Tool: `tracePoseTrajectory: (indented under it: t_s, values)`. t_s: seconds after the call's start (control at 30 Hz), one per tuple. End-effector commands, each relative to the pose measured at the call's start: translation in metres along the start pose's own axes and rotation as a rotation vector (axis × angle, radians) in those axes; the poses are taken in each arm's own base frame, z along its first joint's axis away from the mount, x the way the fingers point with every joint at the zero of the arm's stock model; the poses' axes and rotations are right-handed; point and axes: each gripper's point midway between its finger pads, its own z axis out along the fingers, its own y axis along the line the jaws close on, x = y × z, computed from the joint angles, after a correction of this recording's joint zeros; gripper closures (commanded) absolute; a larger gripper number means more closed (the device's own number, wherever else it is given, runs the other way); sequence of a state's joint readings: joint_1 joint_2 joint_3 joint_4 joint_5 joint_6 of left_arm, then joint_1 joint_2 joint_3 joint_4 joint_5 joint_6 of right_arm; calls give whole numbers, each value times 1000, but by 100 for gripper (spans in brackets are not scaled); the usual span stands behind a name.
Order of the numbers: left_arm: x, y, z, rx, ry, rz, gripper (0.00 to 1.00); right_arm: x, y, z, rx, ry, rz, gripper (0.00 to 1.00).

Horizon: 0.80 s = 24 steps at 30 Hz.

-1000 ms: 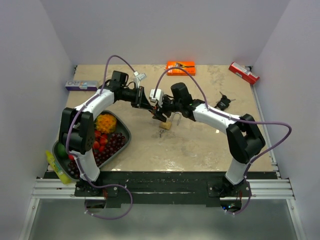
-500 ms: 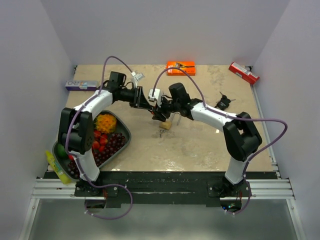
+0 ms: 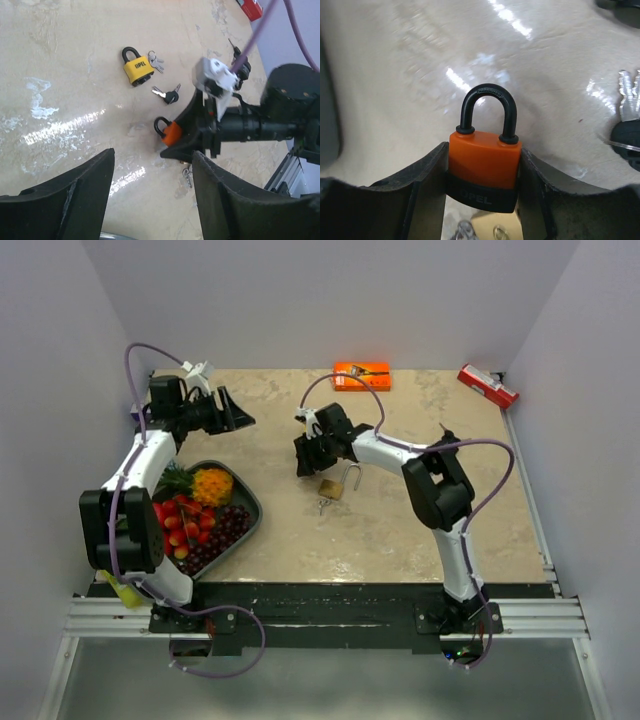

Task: Lock with the key
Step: Place the lock at the center of the board.

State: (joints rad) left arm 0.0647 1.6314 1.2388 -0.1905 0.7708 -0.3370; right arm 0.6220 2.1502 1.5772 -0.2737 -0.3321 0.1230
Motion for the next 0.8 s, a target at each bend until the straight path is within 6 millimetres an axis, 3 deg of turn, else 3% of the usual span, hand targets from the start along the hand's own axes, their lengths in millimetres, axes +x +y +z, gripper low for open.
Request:
tracePoseTrajectory:
  t_s: [0.0,0.03,0.27,0.47,0.53,0.77]
  values:
    - [10,-3,-11,-6,-21,-30,32,-38,-15,1,178,-75,268,100]
    - [12,-3,-12,-5,-24,-36,32,-35,-24,8,237,-79,282,100]
    - [16,-1,-19,-11,-20,-40,32,-31,-32,26,336,-88,333,100]
    - [14,4,-23,-21,-22,-44,32,-15,-45,22,438,-64,387,85]
    - [15,6,-24,-24,-22,-46,32,-11,-46,19,451,-58,400,73]
    - [18,7,-21,-20,-14,-57,32,0,-41,9,479,-41,440,56]
